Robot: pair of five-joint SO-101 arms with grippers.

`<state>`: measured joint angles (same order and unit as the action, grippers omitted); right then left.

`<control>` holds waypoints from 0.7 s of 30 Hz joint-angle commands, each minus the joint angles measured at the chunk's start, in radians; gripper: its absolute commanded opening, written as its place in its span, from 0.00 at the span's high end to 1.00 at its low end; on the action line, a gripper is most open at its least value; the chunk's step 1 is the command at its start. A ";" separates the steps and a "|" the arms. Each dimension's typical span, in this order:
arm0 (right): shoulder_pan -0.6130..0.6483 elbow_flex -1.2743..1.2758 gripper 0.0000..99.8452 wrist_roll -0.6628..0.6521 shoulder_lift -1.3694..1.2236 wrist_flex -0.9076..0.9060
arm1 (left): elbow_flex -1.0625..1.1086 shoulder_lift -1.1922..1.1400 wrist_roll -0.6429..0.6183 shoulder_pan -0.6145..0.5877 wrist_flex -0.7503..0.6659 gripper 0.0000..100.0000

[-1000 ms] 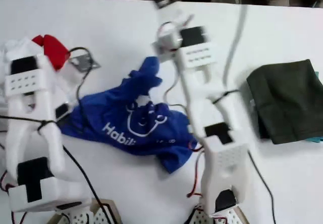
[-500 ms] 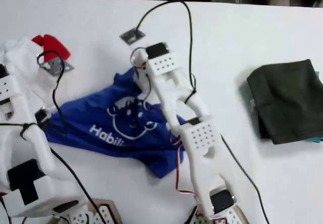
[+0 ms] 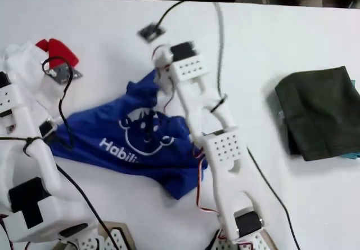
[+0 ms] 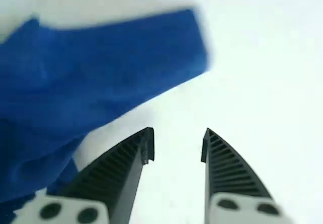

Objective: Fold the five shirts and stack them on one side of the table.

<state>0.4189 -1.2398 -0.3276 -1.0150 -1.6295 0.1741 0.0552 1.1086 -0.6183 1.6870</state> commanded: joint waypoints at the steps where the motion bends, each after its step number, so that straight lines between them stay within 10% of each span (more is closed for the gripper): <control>1: -0.022 -0.118 0.84 -0.003 0.094 0.047 | -0.001 0.055 0.006 -0.012 -0.002 0.97; 21: 0.062 -0.117 0.84 0.186 -0.225 0.220 | -0.001 0.063 0.003 -0.012 0.000 0.97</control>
<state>0.4726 -1.3241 -0.1496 -1.2405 -1.3825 0.1741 0.0552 1.1086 -0.6183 1.6870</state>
